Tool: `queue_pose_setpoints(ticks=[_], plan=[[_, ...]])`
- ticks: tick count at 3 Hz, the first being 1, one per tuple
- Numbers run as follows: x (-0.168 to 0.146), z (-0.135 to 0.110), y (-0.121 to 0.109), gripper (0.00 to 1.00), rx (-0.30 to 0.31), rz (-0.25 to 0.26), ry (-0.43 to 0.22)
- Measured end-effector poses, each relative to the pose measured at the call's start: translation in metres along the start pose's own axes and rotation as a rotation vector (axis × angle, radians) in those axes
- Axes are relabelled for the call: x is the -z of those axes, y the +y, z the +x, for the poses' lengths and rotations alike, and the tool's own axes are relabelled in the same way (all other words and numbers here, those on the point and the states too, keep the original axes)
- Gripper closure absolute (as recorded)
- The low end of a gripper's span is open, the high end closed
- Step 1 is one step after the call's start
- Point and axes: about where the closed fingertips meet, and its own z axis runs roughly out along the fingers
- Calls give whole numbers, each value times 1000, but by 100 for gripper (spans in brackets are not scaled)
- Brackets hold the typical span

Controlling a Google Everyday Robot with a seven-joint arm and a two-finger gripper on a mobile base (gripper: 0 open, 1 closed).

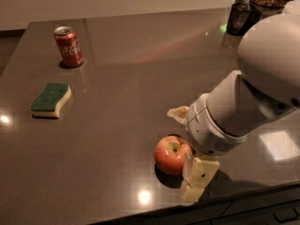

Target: Move apple near sponge

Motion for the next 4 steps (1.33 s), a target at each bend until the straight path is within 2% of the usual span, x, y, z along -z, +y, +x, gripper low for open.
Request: queue_pose_setpoints(ticks=[1,3,4], plan=[[-7,1,1,17,8,-1,13],[-4,4,-8,64,-21,4,57],[3,-6,-38,94,-79,17,89]])
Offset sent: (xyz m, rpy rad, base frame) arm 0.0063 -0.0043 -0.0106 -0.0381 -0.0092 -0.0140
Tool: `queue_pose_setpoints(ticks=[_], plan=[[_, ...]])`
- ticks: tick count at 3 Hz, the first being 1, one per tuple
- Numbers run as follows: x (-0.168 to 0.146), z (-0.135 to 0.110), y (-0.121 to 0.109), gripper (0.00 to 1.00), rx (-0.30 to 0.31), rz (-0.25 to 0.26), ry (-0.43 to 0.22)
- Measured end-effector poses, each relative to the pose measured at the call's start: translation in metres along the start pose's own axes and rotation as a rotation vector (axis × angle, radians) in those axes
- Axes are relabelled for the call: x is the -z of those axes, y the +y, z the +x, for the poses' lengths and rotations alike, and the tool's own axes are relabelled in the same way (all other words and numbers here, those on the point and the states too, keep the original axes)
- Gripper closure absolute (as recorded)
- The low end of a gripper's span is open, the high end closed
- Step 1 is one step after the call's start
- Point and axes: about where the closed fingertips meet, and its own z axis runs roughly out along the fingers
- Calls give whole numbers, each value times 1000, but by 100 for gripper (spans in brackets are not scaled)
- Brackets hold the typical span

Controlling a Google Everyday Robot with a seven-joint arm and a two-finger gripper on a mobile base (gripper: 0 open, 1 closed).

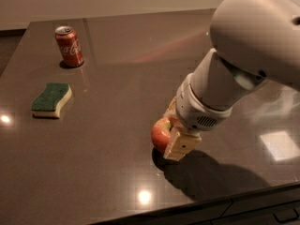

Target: Move apple near sponge

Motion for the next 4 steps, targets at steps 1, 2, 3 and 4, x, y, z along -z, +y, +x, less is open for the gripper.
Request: queue_pose_setpoints(ticks=[1,2,3,4], plan=[[0,-24,-30,100,-42,12,-22],[-24,-63,-66,100,-56,35,-53],[-40,-91,-88,100,-48,49,-77],[-53,-119,-108,100,-18,56,-90]])
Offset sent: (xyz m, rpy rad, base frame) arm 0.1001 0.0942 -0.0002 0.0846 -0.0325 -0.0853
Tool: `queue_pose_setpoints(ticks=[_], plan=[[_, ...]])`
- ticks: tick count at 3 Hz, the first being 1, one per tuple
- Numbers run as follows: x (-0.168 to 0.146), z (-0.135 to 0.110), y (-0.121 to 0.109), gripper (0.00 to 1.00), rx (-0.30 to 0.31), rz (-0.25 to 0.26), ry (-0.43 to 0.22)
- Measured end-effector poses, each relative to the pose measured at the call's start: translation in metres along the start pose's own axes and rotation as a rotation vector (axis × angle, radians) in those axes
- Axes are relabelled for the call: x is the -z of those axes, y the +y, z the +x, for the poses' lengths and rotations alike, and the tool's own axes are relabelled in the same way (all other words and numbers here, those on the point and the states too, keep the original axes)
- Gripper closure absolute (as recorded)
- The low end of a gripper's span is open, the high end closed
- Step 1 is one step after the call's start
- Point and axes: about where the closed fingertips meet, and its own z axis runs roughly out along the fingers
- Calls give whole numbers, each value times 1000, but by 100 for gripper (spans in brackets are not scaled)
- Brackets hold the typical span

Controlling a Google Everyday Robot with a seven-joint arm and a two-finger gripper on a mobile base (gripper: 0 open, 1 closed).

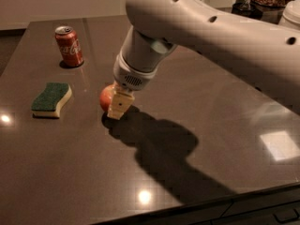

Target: Move apple near sponge

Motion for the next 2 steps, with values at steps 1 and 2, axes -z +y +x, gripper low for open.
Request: queue_pose_setpoints(ticks=[1,2], plan=[[-19,-39,-18,100,58,4,-15],[-34,-63,-26,100,101,-2,-21]])
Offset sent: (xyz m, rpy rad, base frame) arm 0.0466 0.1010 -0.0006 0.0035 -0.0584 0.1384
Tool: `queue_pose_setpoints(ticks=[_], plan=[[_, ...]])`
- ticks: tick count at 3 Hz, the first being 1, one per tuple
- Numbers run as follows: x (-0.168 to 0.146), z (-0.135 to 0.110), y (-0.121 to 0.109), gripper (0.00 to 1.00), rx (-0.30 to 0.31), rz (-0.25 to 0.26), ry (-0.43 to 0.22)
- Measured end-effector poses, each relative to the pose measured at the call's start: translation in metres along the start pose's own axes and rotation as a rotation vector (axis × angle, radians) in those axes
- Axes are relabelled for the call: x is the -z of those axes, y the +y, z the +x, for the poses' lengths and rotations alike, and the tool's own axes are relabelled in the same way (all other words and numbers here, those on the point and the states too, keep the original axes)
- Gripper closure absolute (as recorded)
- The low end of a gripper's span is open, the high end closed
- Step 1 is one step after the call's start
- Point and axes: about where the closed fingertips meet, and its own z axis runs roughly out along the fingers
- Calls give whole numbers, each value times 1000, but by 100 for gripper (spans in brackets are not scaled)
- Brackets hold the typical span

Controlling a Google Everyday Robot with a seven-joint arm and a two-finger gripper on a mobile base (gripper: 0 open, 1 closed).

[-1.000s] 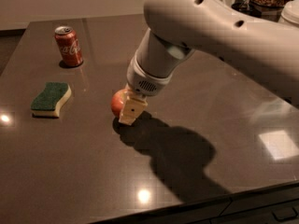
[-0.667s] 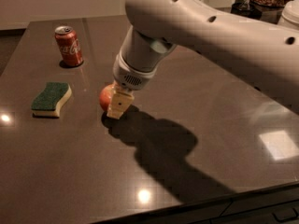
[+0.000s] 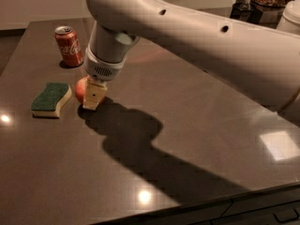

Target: Move apple near sponge

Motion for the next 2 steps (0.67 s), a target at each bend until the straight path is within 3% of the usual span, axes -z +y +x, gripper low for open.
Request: queue_pose_setpoints(ticks=[1,2], plan=[[-14,-15,-4,84,46,-2,2],[-26,-18,-6,53,81,-5,15]])
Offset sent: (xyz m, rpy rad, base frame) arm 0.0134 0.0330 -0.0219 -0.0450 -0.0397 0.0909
